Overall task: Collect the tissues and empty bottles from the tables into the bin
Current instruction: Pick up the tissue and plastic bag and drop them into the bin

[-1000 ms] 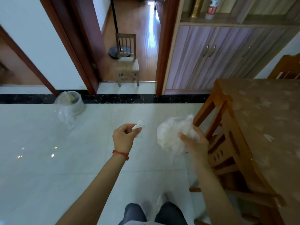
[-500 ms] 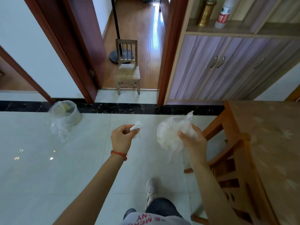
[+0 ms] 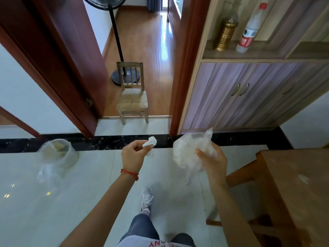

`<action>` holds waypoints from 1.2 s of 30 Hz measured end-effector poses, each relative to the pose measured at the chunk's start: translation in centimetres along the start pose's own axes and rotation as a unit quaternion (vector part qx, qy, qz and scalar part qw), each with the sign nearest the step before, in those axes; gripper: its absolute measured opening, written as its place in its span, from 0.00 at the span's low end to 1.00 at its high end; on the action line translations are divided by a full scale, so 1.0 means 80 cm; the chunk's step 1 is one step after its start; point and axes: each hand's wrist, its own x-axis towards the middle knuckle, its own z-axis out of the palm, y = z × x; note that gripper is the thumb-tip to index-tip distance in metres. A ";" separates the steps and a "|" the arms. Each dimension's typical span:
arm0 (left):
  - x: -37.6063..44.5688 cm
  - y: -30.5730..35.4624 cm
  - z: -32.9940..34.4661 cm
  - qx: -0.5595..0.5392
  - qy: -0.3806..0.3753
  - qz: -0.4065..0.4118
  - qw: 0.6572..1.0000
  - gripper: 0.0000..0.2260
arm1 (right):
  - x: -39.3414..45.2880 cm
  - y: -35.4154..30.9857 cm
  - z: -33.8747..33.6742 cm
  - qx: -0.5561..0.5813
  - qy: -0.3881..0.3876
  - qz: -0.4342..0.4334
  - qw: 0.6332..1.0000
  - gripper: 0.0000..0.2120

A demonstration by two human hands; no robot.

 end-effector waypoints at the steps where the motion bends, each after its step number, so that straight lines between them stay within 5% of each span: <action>1: 0.023 0.001 0.004 0.006 -0.005 0.004 1.000 0.05 | 0.015 -0.002 0.012 0.007 0.004 0.000 1.000 0.19; 14: 0.247 0.042 0.069 0.047 -0.098 0.025 0.994 0.04 | 0.173 -0.030 0.106 -0.068 0.086 -0.021 0.994 0.20; 20: 0.308 0.055 0.127 0.044 -0.127 0.005 0.991 0.06 | 0.240 -0.037 0.107 -0.020 0.096 0.008 0.995 0.17; 25: 0.344 0.078 0.195 0.058 -0.147 0.038 0.987 0.05 | 0.304 -0.045 0.089 -0.025 0.120 0.000 0.992 0.33; 28: 0.361 0.096 0.237 0.071 -0.167 0.049 0.982 0.05 | 0.338 -0.045 0.069 -0.038 0.115 0.034 0.992 0.20; 36: 0.367 0.134 0.360 0.063 -0.298 0.030 0.952 0.04 | 0.372 -0.045 -0.004 -0.023 0.228 0.083 0.970 0.21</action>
